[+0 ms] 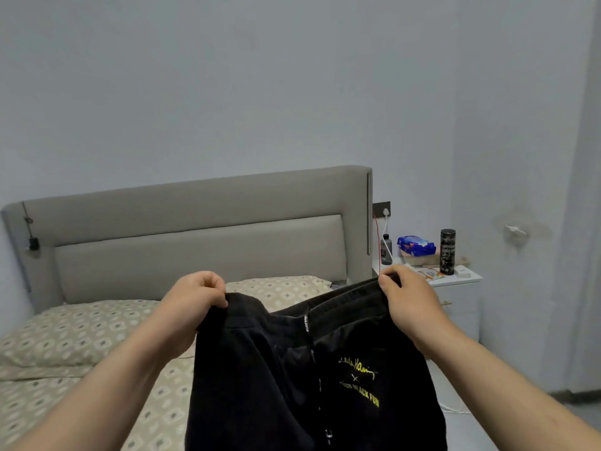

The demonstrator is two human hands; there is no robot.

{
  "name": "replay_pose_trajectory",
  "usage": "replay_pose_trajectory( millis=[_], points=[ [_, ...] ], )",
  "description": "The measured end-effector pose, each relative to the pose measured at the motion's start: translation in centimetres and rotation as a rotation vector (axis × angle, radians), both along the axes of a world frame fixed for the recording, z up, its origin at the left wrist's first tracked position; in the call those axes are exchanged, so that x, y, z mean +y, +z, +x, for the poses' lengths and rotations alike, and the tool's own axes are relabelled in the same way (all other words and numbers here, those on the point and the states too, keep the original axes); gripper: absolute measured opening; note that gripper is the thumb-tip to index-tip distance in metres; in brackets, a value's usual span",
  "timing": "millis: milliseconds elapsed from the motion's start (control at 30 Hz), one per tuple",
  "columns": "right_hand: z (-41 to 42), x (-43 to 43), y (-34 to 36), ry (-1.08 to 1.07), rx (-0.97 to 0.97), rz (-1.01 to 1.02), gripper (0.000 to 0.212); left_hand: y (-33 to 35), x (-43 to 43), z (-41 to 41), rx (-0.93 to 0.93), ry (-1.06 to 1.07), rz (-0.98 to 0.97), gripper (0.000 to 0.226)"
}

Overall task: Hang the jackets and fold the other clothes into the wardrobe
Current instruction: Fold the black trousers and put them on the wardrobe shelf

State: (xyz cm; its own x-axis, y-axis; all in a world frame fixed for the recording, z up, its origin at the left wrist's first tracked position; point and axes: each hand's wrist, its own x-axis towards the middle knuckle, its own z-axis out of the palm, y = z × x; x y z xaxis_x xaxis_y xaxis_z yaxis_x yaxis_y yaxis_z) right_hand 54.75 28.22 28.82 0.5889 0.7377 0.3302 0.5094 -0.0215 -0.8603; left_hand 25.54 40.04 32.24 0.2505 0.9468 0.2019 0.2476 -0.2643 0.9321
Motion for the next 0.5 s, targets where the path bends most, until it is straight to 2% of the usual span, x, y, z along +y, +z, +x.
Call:
replay_pose_trajectory(
  millis=[100,167,200,233,300,333,433,500],
  points=[
    [0.9,-1.2,0.2,-0.003,-0.056,-0.072,0.022,-0.9,0.9,-1.6,0.439,0.088,0.189,0.023],
    [0.9,-2.0,0.6,0.043,-0.079,-0.049,0.02,-1.5,0.4,-2.1,0.812,0.022,0.166,0.017],
    [0.6,-2.3,0.9,0.076,-0.084,-0.015,0.019,-1.8,-0.2,-2.1,0.95,-0.062,0.099,0.021],
    [0.1,-2.6,1.3,0.115,-0.084,0.019,0.018,-2.1,-0.7,-1.8,0.989,-0.164,0.002,0.027],
    [-1.0,-2.9,2.2,0.186,-0.091,0.056,0.017,-3.3,-2.2,-0.3,0.83,-0.39,-0.194,0.039],
    [-1.5,-3.0,2.6,0.214,-0.1,0.063,0.017,-4.0,-2.8,0.7,0.745,-0.485,-0.214,0.047],
    [-2.6,-3.3,3.8,0.295,-0.164,0.062,0.018,-6.1,-3.7,3.1,0.695,-0.582,-0.07,0.075],
    [-2.8,-3.5,4.2,0.339,-0.203,0.057,0.02,-6.8,-3.8,3.9,0.661,-0.577,0.02,0.068]
  ],
)
